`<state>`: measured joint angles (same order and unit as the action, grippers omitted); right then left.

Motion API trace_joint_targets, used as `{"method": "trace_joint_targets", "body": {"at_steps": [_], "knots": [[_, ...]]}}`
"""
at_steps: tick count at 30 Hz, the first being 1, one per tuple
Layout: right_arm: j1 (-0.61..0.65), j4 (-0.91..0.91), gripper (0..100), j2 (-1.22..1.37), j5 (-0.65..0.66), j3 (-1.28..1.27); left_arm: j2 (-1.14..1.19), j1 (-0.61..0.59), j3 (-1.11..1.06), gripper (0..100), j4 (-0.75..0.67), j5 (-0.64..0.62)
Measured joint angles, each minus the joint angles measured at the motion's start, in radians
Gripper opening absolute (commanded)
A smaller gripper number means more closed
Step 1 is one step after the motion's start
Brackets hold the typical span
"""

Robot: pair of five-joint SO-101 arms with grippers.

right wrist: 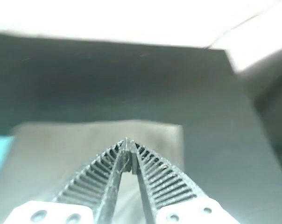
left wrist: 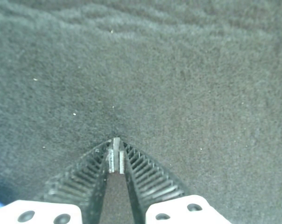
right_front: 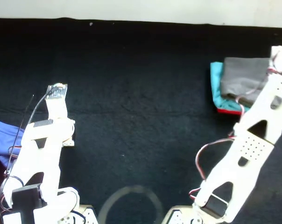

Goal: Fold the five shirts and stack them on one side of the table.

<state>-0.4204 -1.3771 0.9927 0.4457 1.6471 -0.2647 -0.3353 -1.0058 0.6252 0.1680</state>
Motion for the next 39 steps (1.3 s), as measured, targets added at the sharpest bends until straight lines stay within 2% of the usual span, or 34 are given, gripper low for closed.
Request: {"method": "trace_joint_targets", "body": {"at_steps": [4,9,15,21,25,33,39], "knots": [[0.103,-0.305,0.8,-0.057,0.000,0.000,0.000,0.000,0.000,1,0.000,0.000],[0.120,-0.374,0.8,-0.058,0.000,0.000,0.000,0.000,0.000,1,0.000,0.000],[0.153,-0.377,0.8,-0.152,0.000,-0.063,0.000,0.000,0.000,1,0.000,0.000],[0.193,-0.377,0.8,-0.391,0.000,-0.417,0.000,0.000,0.000,1,0.000,0.000],[0.207,-0.374,0.8,-0.453,0.000,-0.677,0.000,0.000,0.000,1,0.000,0.000],[0.163,-0.129,0.8,-0.453,0.000,-1.057,0.000,0.000,0.000,1,0.000,0.000],[0.110,-0.095,0.8,-0.453,0.000,-1.203,0.000,0.000,0.000,1,0.000,0.000]]}}
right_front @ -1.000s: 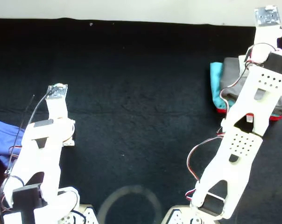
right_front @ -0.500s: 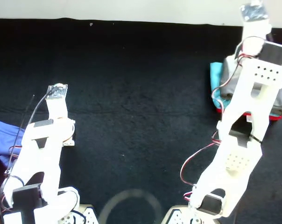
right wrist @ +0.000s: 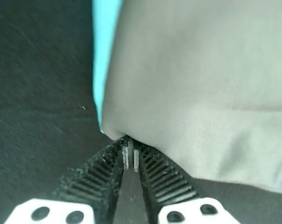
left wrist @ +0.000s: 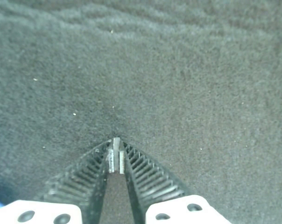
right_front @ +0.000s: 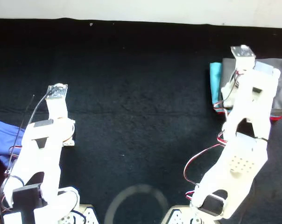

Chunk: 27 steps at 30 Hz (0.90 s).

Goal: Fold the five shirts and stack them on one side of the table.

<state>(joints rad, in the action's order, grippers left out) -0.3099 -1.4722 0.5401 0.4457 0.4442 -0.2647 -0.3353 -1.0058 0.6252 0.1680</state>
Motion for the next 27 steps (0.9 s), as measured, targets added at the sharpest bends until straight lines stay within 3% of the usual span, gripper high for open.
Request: {"method": "trace_joint_targets", "body": {"at_steps": [6,13,18,27], "knots": [[-0.032,-0.044,0.8,-0.021,0.000,-0.008,0.000,0.000,0.000,1,0.000,0.000],[-0.012,-0.075,0.8,-0.273,0.000,-0.009,0.000,0.000,0.000,1,0.000,0.000],[0.035,0.095,0.8,-0.439,-0.002,-0.048,0.000,0.000,0.000,1,0.000,0.000],[0.049,0.374,0.8,-0.302,-0.003,-0.298,0.000,0.000,0.000,1,0.000,0.000]]}}
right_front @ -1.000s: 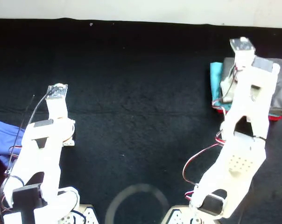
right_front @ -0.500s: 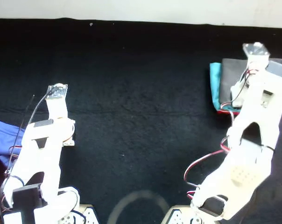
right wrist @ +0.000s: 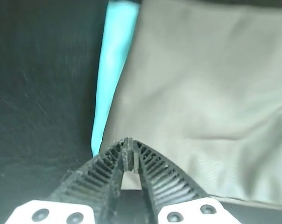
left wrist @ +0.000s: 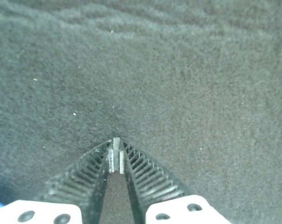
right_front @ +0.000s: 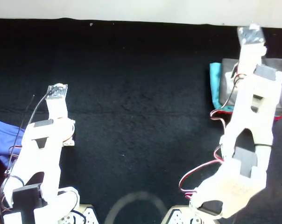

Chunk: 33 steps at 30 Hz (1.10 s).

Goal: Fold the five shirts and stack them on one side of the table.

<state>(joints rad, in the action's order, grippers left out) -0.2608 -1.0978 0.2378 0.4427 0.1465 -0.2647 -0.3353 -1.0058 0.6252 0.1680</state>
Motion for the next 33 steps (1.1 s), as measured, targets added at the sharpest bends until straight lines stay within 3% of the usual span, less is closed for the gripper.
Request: {"method": "trace_joint_targets", "body": {"at_steps": [17,26,33], "knots": [[0.015,-0.195,0.8,0.028,0.000,-0.026,0.000,0.000,0.000,1,0.000,0.000],[0.081,-0.247,0.8,-0.344,0.000,-0.026,0.000,0.000,0.000,1,0.000,0.000],[0.241,-0.373,1.3,-0.698,0.000,-0.173,0.000,0.000,0.000,1,0.000,0.000]]}}
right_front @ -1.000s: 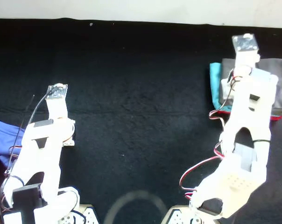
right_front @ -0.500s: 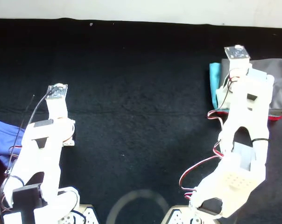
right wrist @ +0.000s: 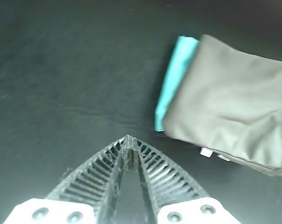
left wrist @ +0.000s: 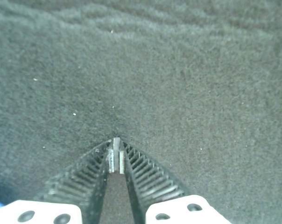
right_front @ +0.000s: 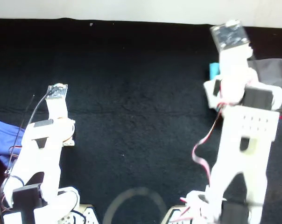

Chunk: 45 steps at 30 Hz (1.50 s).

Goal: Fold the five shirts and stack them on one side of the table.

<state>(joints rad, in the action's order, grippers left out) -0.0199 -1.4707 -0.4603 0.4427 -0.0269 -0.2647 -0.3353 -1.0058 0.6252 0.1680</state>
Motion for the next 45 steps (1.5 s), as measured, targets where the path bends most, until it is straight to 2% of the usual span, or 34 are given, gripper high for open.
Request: {"method": "trace_joint_targets", "body": {"at_steps": [5,8,16,22,25,32,45], "knots": [[0.104,0.008,1.3,-0.120,0.000,-0.279,0.000,0.000,0.000,1,0.000,0.000],[0.147,0.078,1.3,-0.140,-0.011,-0.483,0.000,0.000,0.000,1,0.000,0.000],[0.163,0.425,0.9,-0.152,-0.195,-0.970,0.000,0.000,0.000,1,0.000,0.000],[0.163,0.677,0.9,-0.152,-0.235,-1.201,0.000,0.000,0.000,1,0.000,0.000],[0.163,0.756,0.9,-0.155,-0.236,-1.261,0.000,0.000,0.000,1,0.000,0.000],[0.152,0.806,0.9,-0.178,-0.239,-1.310,0.000,0.000,0.000,1,0.000,0.000],[0.144,0.815,0.9,-0.180,-0.287,-1.320,-0.023,0.000,0.000,1,0.028,0.000]]}}
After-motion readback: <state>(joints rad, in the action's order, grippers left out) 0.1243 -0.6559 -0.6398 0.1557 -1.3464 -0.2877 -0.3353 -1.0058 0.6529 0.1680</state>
